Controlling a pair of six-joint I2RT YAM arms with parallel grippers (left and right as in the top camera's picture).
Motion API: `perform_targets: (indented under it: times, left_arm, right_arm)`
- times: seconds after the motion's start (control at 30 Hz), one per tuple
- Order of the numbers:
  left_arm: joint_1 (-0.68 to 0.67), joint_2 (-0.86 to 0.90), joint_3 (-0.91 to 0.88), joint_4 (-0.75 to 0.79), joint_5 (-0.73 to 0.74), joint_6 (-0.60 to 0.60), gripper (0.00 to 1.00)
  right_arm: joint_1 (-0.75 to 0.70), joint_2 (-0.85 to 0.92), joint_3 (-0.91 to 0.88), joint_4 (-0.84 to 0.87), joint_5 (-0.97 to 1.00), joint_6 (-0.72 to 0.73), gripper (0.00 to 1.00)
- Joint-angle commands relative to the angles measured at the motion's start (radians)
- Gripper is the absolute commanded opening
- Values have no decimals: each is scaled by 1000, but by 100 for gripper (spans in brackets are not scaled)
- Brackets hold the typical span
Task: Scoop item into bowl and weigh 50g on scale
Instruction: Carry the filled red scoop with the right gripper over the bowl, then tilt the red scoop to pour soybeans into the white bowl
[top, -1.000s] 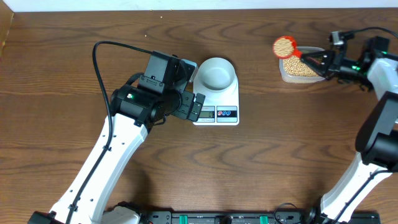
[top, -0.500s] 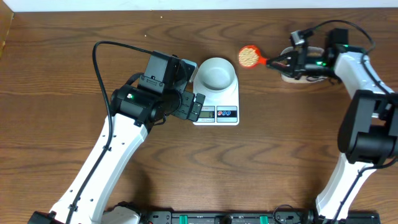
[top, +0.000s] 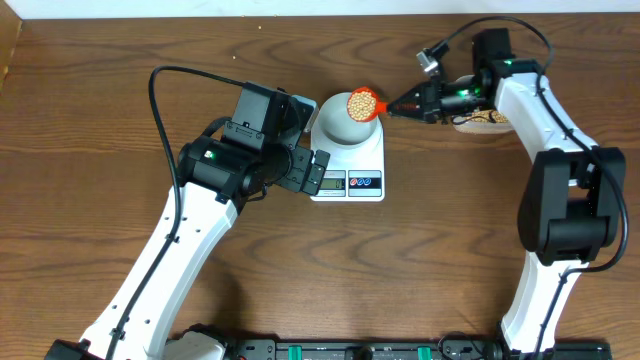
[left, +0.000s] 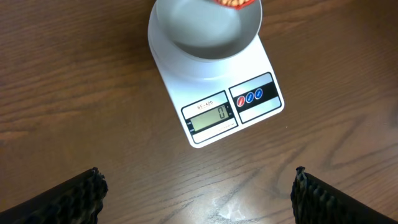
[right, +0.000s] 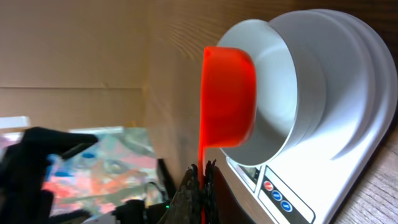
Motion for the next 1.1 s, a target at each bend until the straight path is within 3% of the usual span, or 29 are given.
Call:
perform_targets:
  times: [0.0,0.47,1.07]
  left_arm:
    - [2,-5,8,-3,9,-8,97]
    - [2,-5,7,-2,9,-8,97]
    - [2,-5,7,-2,8,-8,97]
  right_arm:
    - [39,-31,35,-4,105,13,1]
    - [157,-111,39,18,388,4,1]
    - [206,-123,39,17,528,-91,1]
